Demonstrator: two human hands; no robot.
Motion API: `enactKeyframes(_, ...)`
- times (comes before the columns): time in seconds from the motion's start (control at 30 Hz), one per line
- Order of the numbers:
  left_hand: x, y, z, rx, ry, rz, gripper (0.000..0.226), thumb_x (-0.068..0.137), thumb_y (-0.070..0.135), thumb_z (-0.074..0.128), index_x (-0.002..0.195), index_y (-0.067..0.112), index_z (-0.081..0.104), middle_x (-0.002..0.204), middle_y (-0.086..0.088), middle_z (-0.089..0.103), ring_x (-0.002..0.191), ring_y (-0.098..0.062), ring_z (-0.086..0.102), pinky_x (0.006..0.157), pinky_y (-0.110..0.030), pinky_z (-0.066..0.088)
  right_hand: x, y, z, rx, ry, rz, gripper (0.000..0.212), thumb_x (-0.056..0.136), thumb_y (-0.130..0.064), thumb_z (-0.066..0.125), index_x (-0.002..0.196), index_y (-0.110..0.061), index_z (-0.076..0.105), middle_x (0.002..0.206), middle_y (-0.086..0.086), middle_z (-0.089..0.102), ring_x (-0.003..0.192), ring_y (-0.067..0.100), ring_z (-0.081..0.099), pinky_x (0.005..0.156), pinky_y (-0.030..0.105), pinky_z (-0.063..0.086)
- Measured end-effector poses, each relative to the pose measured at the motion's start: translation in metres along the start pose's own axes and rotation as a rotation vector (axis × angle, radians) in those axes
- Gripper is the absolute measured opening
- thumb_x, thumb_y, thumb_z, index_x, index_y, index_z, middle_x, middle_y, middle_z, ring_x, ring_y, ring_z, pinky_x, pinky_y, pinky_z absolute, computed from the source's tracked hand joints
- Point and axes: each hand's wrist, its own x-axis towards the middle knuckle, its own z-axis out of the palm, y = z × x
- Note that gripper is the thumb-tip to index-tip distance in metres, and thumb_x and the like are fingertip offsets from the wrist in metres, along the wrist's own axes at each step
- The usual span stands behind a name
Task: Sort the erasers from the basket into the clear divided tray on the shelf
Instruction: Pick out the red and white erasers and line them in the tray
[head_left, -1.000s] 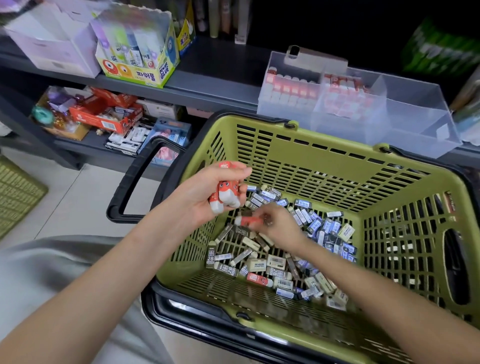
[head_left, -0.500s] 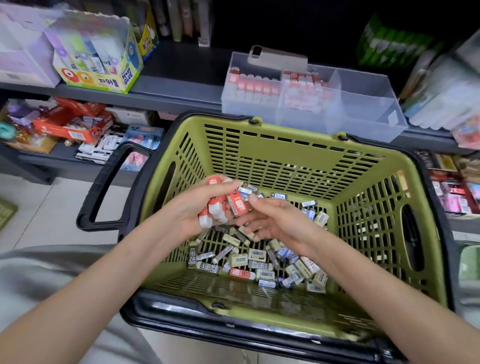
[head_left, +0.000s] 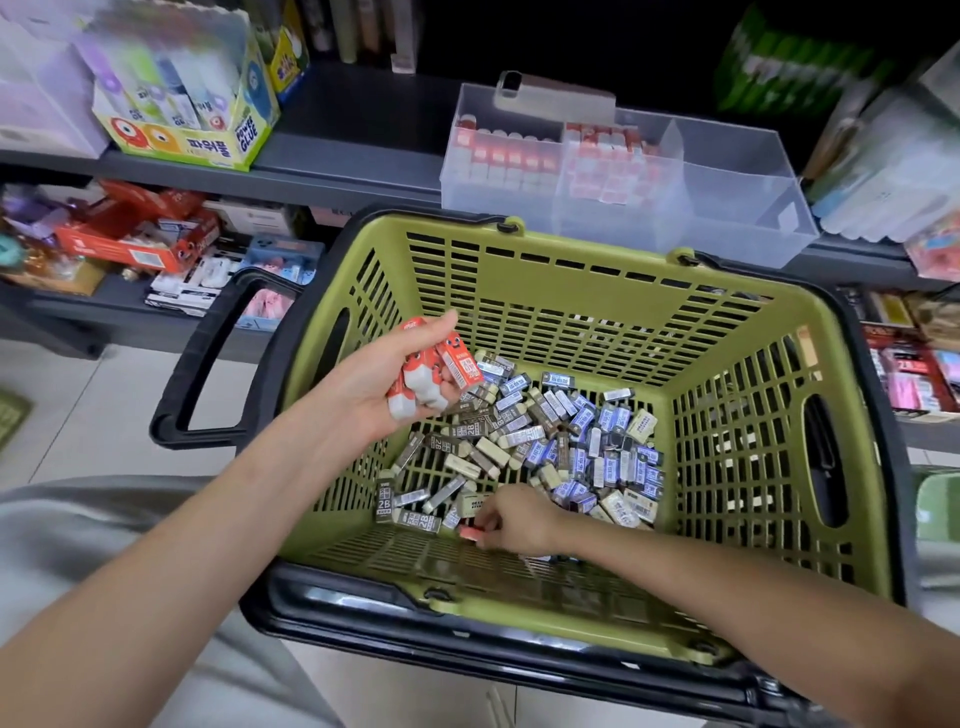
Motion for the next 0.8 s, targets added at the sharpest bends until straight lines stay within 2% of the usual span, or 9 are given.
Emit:
enactKeyframes(0.07, 0.001, 0.001, 0.0, -0.019, 0.001, 0.009, 0.037, 0.061, 0.028, 0.078, 0.081, 0.011, 0.052, 0.064, -0.01, 0.064, 0.045, -0.016, 0.057, 0.047, -0.022, 0.052, 0.003, 0.001, 0.002, 0.067, 0.014, 0.024, 0.033, 0.087, -0.025, 0.065, 0.111, -0.002, 0.066, 0.11, 0.012, 0.067, 0.1, 0.023, 0.062, 0.076, 0.023, 0.042)
enactKeyframes(0.2, 0.003, 0.002, -0.001, -0.047, -0.013, 0.014, 0.037, 0.061, 0.026, 0.078, 0.081, 0.012, 0.051, 0.07, -0.013, 0.06, 0.05, -0.017, 0.055, 0.046, -0.022, 0.05, 0.002, 0.005, -0.004, 0.188, -0.09, 0.028, 0.029, 0.088, -0.026, 0.064, 0.098, 0.0, 0.07, 0.097, 0.01, 0.069, 0.083, 0.015, 0.057, 0.08, 0.029, 0.046)
enactKeyframes(0.27, 0.003, 0.002, 0.001, -0.04, -0.008, 0.015, 0.036, 0.06, 0.027, 0.078, 0.079, 0.012, 0.052, 0.064, -0.009, 0.063, 0.052, -0.017, 0.058, 0.05, -0.023, 0.052, -0.004, 0.006, -0.013, 0.281, -0.145, 0.013, 0.029, 0.091, -0.026, 0.061, 0.104, -0.001, 0.066, 0.104, 0.003, 0.066, 0.086, 0.012, 0.055, 0.082, 0.031, 0.048)
enactKeyframes(0.37, 0.002, 0.003, 0.004, -0.065, 0.019, 0.017, 0.036, 0.061, 0.028, 0.078, 0.079, 0.01, 0.053, 0.061, -0.006, 0.065, 0.05, -0.016, 0.06, 0.05, -0.024, 0.054, -0.024, -0.002, -0.041, 0.56, -0.144, -0.015, 0.028, 0.095, -0.028, 0.052, 0.113, -0.007, 0.049, 0.103, 0.001, 0.058, 0.082, 0.009, 0.059, 0.068, 0.02, 0.054)
enactKeyframes(0.43, 0.0, 0.004, 0.006, -0.118, 0.036, 0.018, 0.035, 0.062, 0.028, 0.078, 0.08, 0.009, 0.054, 0.061, -0.007, 0.066, 0.048, -0.016, 0.061, 0.047, -0.024, 0.053, -0.041, -0.01, -0.066, 0.786, -0.051, -0.044, 0.033, 0.09, -0.033, 0.054, 0.113, -0.01, 0.047, 0.09, 0.003, 0.058, 0.065, 0.006, 0.06, 0.055, 0.016, 0.051)
enactKeyframes(0.53, -0.002, 0.007, 0.008, -0.227, 0.034, 0.034, 0.028, 0.062, 0.027, 0.077, 0.075, 0.007, 0.061, 0.063, -0.011, 0.068, 0.053, -0.019, 0.065, 0.047, -0.027, 0.055, -0.068, -0.019, -0.104, 0.986, 0.168, -0.115, 0.032, 0.076, -0.032, 0.065, 0.1, -0.013, 0.058, 0.068, 0.002, 0.052, 0.049, 0.006, 0.047, 0.045, 0.016, 0.039)
enactKeyframes(0.6, -0.002, 0.011, 0.01, -0.282, 0.016, 0.051, 0.022, 0.063, 0.027, 0.076, 0.062, 0.007, 0.067, 0.065, -0.011, 0.067, 0.055, -0.02, 0.067, 0.048, -0.03, 0.056, -0.084, -0.021, -0.128, 1.079, 0.326, -0.185, 0.019, 0.075, -0.011, 0.069, 0.091, -0.008, 0.059, 0.072, 0.005, 0.056, 0.05, 0.006, 0.046, 0.046, 0.015, 0.037)
enactKeyframes(0.67, -0.002, 0.016, 0.012, -0.305, -0.007, 0.077, 0.021, 0.064, 0.027, 0.075, 0.059, 0.008, 0.068, 0.064, -0.01, 0.067, 0.056, -0.02, 0.067, 0.05, -0.032, 0.057, -0.097, -0.02, -0.15, 1.171, 0.467, -0.25, 0.019, 0.073, 0.005, 0.067, 0.084, -0.005, 0.057, 0.073, 0.006, 0.062, 0.053, 0.009, 0.05, 0.05, 0.016, 0.043)
enactKeyframes(0.8, -0.002, 0.035, 0.02, -0.314, -0.029, 0.136, 0.021, 0.065, 0.027, 0.071, 0.052, 0.01, 0.07, 0.062, -0.008, 0.068, 0.058, -0.019, 0.069, 0.052, -0.029, 0.057, -0.107, -0.021, -0.193, 1.264, 0.658, -0.361, 0.016, 0.075, 0.005, 0.062, 0.088, -0.004, 0.062, 0.072, 0.002, 0.07, 0.061, 0.01, 0.06, 0.062, 0.017, 0.052)
